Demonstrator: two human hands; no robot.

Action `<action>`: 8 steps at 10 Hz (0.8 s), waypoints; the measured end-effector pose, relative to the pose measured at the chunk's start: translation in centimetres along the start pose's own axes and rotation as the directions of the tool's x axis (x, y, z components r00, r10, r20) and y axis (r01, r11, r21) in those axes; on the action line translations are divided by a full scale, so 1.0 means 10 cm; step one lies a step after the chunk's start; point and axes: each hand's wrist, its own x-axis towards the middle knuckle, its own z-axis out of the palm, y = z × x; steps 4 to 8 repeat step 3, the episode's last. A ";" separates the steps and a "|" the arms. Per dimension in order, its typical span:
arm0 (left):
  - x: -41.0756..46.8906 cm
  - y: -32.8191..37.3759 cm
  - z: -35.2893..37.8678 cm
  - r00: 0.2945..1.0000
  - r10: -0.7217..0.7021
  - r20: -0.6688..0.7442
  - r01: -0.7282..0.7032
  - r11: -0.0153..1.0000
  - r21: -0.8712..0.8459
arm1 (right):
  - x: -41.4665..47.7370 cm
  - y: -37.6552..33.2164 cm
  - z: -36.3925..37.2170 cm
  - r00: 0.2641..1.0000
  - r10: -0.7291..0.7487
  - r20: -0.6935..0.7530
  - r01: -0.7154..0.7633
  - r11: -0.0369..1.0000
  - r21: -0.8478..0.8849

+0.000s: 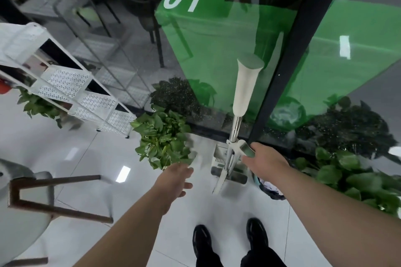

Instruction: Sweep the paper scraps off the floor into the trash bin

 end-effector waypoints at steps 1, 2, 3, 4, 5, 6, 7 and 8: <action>-0.09 0.07 0.02 1.000 -0.013 -0.011 0.012 1.000 -0.021 | -0.01 -0.03 -0.02 0.998 -0.026 0.049 0.029 0.997 -0.072; -0.16 0.08 0.02 0.999 0.054 0.005 -0.054 0.999 -0.007 | -0.09 -0.09 -0.03 0.997 -0.043 0.058 0.048 0.996 -0.076; -0.25 0.13 0.00 0.993 0.114 0.012 -0.114 0.993 -0.013 | -0.20 -0.17 -0.19 0.995 -0.103 -0.001 0.103 0.992 -0.078; -0.25 0.13 0.00 0.993 0.114 0.012 -0.114 0.993 -0.013 | -0.20 -0.17 -0.19 0.995 -0.103 -0.001 0.103 0.992 -0.078; -0.25 0.13 0.00 0.993 0.114 0.012 -0.114 0.993 -0.013 | -0.20 -0.17 -0.19 0.995 -0.103 -0.001 0.103 0.992 -0.078; -0.25 0.13 0.00 0.993 0.114 0.012 -0.114 0.993 -0.013 | -0.20 -0.17 -0.19 0.995 -0.103 -0.001 0.103 0.992 -0.078; -0.25 0.13 0.00 0.993 0.114 0.012 -0.114 0.993 -0.013 | -0.20 -0.17 -0.19 0.995 -0.103 -0.001 0.103 0.992 -0.078; -0.25 0.13 0.00 0.993 0.114 0.012 -0.114 0.993 -0.013 | -0.20 -0.17 -0.19 0.995 -0.103 -0.001 0.103 0.992 -0.078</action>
